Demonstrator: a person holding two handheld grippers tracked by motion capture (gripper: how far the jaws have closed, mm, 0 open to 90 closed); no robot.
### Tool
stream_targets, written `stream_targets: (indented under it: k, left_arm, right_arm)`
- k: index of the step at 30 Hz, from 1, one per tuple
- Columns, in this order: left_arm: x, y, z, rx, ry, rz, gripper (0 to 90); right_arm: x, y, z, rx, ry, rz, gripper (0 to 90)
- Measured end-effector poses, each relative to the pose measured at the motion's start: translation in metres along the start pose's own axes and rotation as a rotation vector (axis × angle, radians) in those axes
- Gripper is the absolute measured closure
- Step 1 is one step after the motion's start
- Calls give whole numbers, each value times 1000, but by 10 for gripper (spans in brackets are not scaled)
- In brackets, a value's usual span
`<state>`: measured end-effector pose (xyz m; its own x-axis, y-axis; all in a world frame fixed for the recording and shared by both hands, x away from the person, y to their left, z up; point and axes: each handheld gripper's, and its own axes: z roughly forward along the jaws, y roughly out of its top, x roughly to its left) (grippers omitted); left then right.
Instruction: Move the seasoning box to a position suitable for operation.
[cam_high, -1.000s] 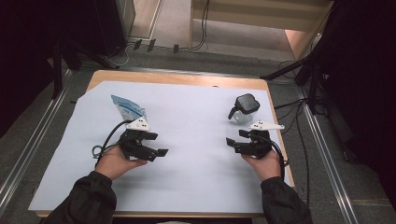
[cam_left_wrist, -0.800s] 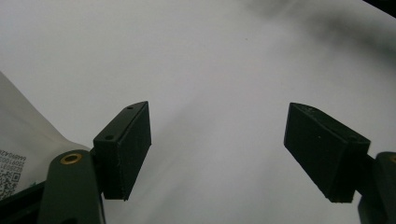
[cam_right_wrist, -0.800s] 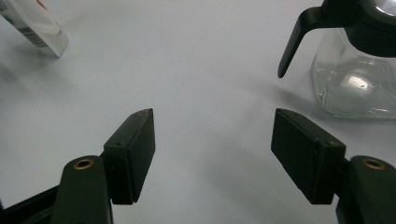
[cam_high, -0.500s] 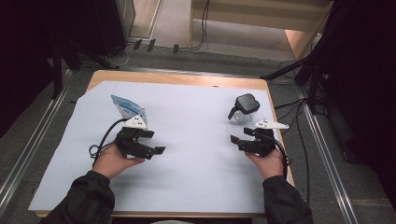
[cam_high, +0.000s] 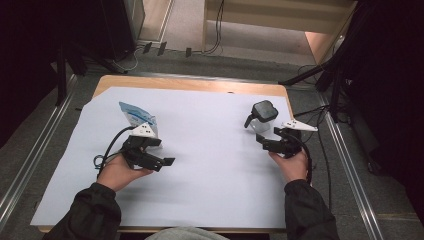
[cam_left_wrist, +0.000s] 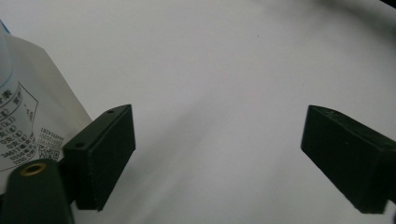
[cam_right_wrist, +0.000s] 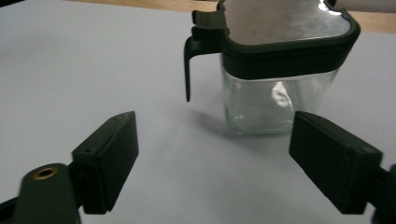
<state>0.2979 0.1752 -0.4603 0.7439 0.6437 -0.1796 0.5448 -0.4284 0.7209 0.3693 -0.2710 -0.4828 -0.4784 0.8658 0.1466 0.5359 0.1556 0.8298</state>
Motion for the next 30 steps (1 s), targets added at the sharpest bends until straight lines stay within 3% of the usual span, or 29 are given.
stream_targets:
  k: [1, 6, 13, 15, 17, 21, 30]
  left_arm:
    - [0, 1, 0, 1, -19, -8, 94]
    - [-2, 3, 4, 6, -28, 2, 94]
    - [-3, 8, 13, 29, -48, 21, 94]
    - [-3, 9, 13, 33, -42, 23, 93]
    - [-4, 10, 12, 24, -46, 21, 91]
    - [-4, 11, 14, 29, -44, 39, 86]
    - [-1, 12, 12, 20, -50, 26, 87]
  right_arm:
    - [-2, 1, 3, -3, -28, 8, 148]
    - [-8, 3, 12, 0, -24, 52, 143]
    - [-26, 3, 21, 12, -60, 83, 143]
    - [-30, 3, 25, 15, -44, 95, 142]
    - [-31, 5, 30, 24, -35, 77, 121]
    - [-31, 7, 40, 46, -65, 39, 81]
    - [-38, 15, 53, 42, -72, 41, 63]
